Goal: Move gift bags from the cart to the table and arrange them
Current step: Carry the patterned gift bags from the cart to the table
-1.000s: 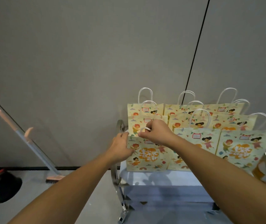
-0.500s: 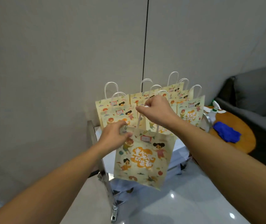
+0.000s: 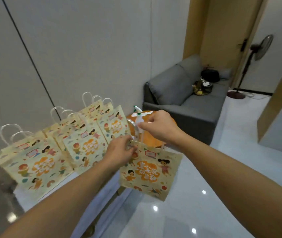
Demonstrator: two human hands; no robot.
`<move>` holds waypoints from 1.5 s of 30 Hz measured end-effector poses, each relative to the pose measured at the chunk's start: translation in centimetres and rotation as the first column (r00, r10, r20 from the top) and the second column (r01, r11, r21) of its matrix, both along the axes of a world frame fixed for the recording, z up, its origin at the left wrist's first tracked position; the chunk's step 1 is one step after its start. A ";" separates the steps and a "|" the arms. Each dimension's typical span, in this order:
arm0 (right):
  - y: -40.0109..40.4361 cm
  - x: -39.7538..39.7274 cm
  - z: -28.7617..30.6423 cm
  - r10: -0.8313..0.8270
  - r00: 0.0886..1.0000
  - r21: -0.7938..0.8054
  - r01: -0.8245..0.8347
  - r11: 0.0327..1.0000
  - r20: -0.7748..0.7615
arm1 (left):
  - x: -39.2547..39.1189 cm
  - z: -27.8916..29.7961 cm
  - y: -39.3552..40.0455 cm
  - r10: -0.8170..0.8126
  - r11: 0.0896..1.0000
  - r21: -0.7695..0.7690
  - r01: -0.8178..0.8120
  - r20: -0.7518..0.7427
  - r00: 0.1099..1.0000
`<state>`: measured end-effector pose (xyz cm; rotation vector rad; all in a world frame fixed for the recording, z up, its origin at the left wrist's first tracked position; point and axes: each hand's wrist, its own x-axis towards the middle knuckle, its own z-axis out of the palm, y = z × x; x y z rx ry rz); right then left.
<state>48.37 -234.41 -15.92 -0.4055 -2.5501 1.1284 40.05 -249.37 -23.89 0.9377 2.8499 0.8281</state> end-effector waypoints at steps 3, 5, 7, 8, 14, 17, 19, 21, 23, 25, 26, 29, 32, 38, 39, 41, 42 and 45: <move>7.1 5.6 0.2 -0.112 0.993 -0.068 0.114 0.991 0.025 | 4.0 0.1 8.4 -0.108 0.993 0.042 0.107 0.027 0.994; 11.8 9.5 0.4 -0.187 0.982 -0.097 0.189 0.977 0.028 | 6.8 0.0 14.2 -0.192 0.981 0.043 0.190 0.051 0.980; 16.1 13.4 0.5 -0.261 0.965 -0.119 0.261 0.958 0.012 | 9.8 -0.2 20.0 -0.272 0.962 0.055 0.268 0.082 0.959; 18.2 15.4 0.6 -0.295 0.955 -0.124 0.294 0.948 0.004 | 11.5 -0.3 22.8 -0.307 0.951 0.055 0.303 0.081 0.948; 29.0 27.1 0.7 -0.526 0.850 -0.143 0.524 0.839 0.032 | 23.3 -0.6 37.5 -0.539 0.840 -0.003 0.542 -0.120 0.834; 33.5 33.6 0.4 -0.671 0.741 -0.143 0.668 0.730 0.033 | 30.1 -0.8 43.4 -0.686 0.726 -0.011 0.687 -0.082 0.723; 36.1 38.1 -0.1 -0.752 0.657 -0.163 0.748 0.643 0.050 | 34.9 -1.1 46.8 -0.769 0.635 -0.016 0.773 -0.109 0.630; 38.1 42.5 -0.6 -0.820 0.569 -0.189 0.814 0.550 0.064 | 39.4 -1.7 49.9 -0.833 0.541 -0.044 0.840 -0.167 0.527; 40.0 46.9 -1.3 -0.883 0.464 -0.197 0.874 0.444 0.066 | 43.7 -2.7 53.1 -0.877 0.450 -0.066 0.890 -0.218 0.428; 41.5 50.8 -2.0 -0.929 0.364 -0.206 0.916 0.344 0.071 | 47.6 -3.6 56.0 -0.909 0.375 -0.077 0.924 -0.229 0.350; 42.2 52.5 -2.2 -0.946 0.317 -0.213 0.931 0.295 0.075 | 49.6 -3.9 57.2 -0.923 0.342 -0.070 0.937 -0.213 0.321; 44.4 56.8 -2.6 -0.979 0.173 -0.231 0.962 0.145 0.106 | 55.1 -4.6 60.1 -0.962 0.242 -0.048 0.969 -0.140 0.234; 46.4 60.4 -2.7 -0.989 0.033 -0.225 0.974 -0.001 0.143 | 59.7 -4.7 62.7 -0.987 0.144 -0.037 0.989 -0.083 0.141; 48.5 65.9 -3.6 -0.959 -0.210 -0.215 0.944 -0.249 0.188 | 67.3 -6.5 66.3 -0.992 -0.069 -0.046 0.997 -0.103 -0.073; 48.7 66.9 -3.7 -0.950 -0.244 -0.213 0.935 -0.283 0.194 | 68.6 -6.7 66.6 -0.989 -0.100 -0.053 0.994 -0.103 -0.105; 48.7 69.0 -4.1 -0.934 -0.295 -0.212 0.918 -0.336 0.203 | 70.9 -6.9 67.4 -0.983 -0.151 -0.057 0.987 -0.094 -0.156; 48.7 70.1 -4.3 -0.925 -0.319 -0.205 0.910 -0.359 0.207 | 72.1 -7.2 67.8 -0.980 -0.174 -0.059 0.983 -0.083 -0.178; 48.5 73.2 -5.5 -0.900 -0.381 -0.201 0.884 -0.422 0.213 | 75.6 -8.5 68.4 -0.965 -0.254 -0.086 0.963 -0.044 -0.259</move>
